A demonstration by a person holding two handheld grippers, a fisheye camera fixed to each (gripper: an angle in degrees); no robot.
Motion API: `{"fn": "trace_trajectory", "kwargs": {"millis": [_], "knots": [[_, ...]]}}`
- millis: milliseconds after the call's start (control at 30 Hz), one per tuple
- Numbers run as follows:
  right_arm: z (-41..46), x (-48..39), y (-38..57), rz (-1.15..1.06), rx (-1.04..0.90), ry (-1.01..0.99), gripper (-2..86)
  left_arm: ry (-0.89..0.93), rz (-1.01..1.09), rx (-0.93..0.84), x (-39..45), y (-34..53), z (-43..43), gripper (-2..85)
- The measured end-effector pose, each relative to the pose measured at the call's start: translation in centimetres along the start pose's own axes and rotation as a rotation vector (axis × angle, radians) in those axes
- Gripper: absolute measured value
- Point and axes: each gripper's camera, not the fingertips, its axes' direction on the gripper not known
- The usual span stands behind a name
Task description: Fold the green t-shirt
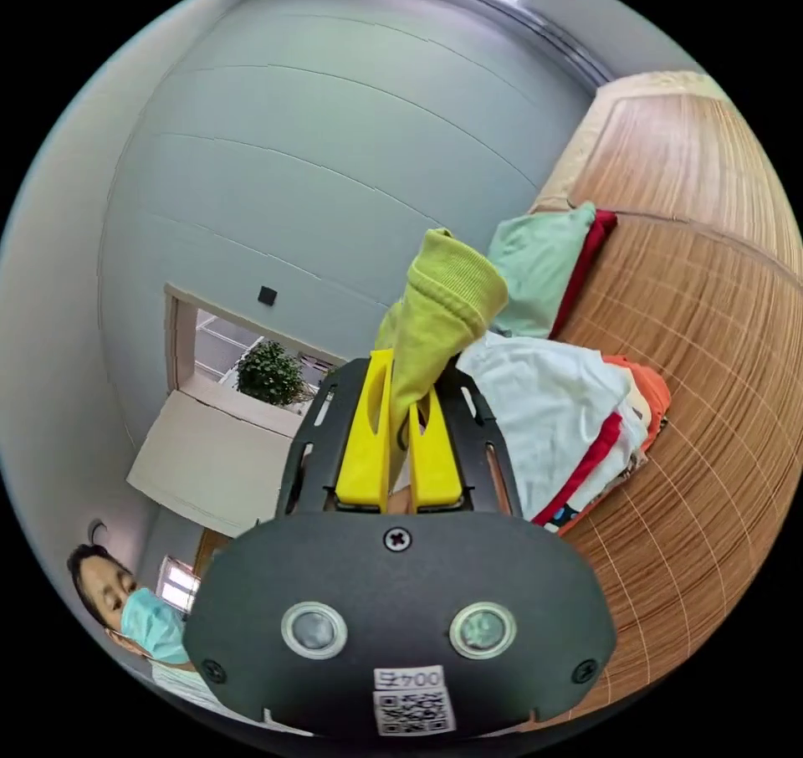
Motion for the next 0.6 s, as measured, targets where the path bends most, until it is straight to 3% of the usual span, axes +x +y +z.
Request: {"fn": "trace_trajectory", "kwargs": {"millis": [100,200,267,367,500,600], "knots": [[3.9,9.2,1.6,0.244,-0.038,0.055,3.8,-0.02,-0.27,-0.003,-15.5,4.8,2.5,4.0],[5.7,14.7,4.1,0.394,-0.048,0.07,4.1,0.044,-0.44,0.032,-23.1,9.1,3.3,3.6],[5.5,14.6,4.2,0.373,-0.023,0.018,4.6,0.071,-0.412,0.035,-22.3,9.2,3.5,3.8],[5.5,10.6,2.0,0.233,-0.073,0.096,6.7,0.054,-0.37,0.025,-19.9,8.5,3.1,4.8],[5.2,6.1,1.3,0.156,-0.137,0.467,7.5,0.123,-0.475,0.002,-20.5,12.9,2.6,6.4],[3.3,4.2,4.3,0.15,-0.039,0.625,5.2,0.125,-0.467,-0.044,-17.8,17.1,1.0,4.6]]}}
